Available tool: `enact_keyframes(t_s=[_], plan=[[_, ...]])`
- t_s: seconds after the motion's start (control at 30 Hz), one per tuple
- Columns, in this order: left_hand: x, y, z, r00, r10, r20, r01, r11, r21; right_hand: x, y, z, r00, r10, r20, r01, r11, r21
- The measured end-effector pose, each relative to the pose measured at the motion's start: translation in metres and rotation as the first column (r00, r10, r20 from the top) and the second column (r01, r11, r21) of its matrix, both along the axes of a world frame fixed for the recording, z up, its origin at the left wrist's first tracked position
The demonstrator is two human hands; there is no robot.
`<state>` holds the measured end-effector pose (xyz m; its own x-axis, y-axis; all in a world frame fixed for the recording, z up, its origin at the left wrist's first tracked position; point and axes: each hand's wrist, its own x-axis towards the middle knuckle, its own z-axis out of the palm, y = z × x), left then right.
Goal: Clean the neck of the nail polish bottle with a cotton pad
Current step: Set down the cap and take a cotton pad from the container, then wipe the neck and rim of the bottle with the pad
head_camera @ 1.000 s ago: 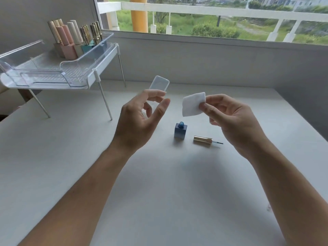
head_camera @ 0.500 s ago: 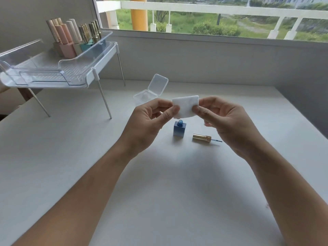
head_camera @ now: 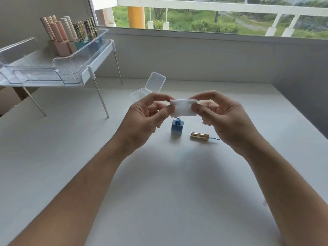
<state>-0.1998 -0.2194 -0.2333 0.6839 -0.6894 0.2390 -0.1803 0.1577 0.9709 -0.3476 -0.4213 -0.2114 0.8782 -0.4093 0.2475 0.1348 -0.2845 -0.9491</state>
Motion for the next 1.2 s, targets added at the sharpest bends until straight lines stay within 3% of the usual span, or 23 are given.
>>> enact_keyframes(t_s=[0.23, 0.63, 0.83, 1.07, 1.2], plan=[[0.0013, 0.0027, 0.0024, 0.996, -0.038, -0.075, 0.038, 0.999, -0.001, -0.0007, -0.0032, -0.0023, 1.0, 0.026, -0.012, -0.026, 1.0, 0.004], [0.0037, 0.0035, 0.0011, 0.997, 0.044, -0.068, -0.038, 0.996, 0.075, -0.0033, -0.0029, 0.001, 0.999, 0.004, -0.053, -0.009, 0.996, -0.089], [0.0072, 0.0031, -0.0022, 0.999, 0.025, -0.032, -0.023, 0.997, 0.068, -0.0066, -0.0025, 0.0038, 0.997, -0.007, -0.071, -0.005, 0.985, -0.173], [0.0067, 0.0031, -0.0023, 0.999, 0.031, 0.043, -0.033, 0.998, 0.061, -0.003, 0.0022, -0.0001, 0.998, -0.047, -0.048, 0.042, 0.994, -0.097], [0.0043, 0.0011, -0.0041, 0.996, 0.026, 0.084, -0.031, 0.998, 0.05, -0.0029, 0.0041, -0.0012, 0.999, -0.014, -0.048, 0.007, 0.99, -0.141]])
